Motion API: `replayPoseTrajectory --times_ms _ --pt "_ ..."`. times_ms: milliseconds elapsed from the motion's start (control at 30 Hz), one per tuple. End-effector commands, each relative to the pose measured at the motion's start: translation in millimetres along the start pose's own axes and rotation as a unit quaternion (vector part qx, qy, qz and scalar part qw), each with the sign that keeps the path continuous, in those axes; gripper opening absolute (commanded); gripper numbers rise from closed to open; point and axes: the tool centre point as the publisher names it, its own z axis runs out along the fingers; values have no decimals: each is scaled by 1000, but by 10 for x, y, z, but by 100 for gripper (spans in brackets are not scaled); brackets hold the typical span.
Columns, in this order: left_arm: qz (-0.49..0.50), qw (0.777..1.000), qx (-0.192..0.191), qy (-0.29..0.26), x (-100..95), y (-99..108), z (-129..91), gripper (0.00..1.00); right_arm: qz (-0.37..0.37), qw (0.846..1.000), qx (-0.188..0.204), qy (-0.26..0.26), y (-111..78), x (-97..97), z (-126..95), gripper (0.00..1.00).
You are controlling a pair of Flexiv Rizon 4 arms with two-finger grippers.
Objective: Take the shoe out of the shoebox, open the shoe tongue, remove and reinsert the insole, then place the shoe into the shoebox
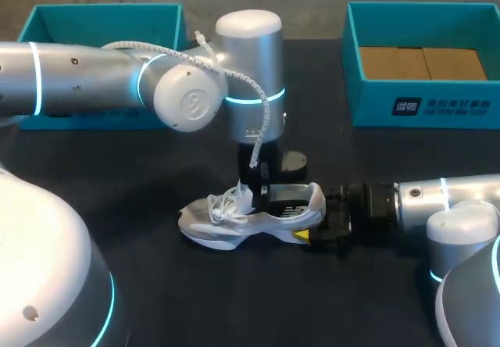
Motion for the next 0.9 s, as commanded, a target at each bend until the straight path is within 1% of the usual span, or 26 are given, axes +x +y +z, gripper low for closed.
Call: replayPoseTrajectory --times_ms 33,100,167,233,300,333,367,400,467,533,633,700,900 --pt "8 1000 -4 -9 -28 -18 55 11 1 1000 3 0 7 -6 19 0" --pt "9 1000 -10 -19 -56 -37 74 12 1 1000 3 0 7 -6 19 0" --pt "9 1000 -9 -29 -88 -51 76 16 1 1000 3 0 7 -6 19 0" --pt "10 999 -2 -32 -105 -59 62 30 1 1000 3 0 7 -6 19 0" --pt "11 999 3 -45 -110 -61 52 39 1 1000 3 0 7 -6 19 0" --pt "11 999 3 -46 -111 -61 51 40 1 1000 3 0 7 -6 19 0" --pt "10 999 2 -50 -130 -68 56 45 1 1000 3 0 7 -6 19 0" --pt "11 999 2 -50 -139 -71 64 47 1 1000 3 0 7 -6 19 0" --pt "13 998 0 -56 -152 -75 74 54 1 1000 3 0 7 -6 19 0" --pt "17 998 -1 -64 -167 -80 85 56 1 1000 3 0 7 -6 19 0" --pt "16 997 -1 -70 -203 -85 108 56 1 1000 3 0 7 -6 19 0" --pt "16 996 -4 -89 -242 -86 125 58 1 1000 3 0 7 -6 19 0" --pt "30 991 -9 -129 -372 -132 146 58 1 1000 3 0 7 -6 19 0"
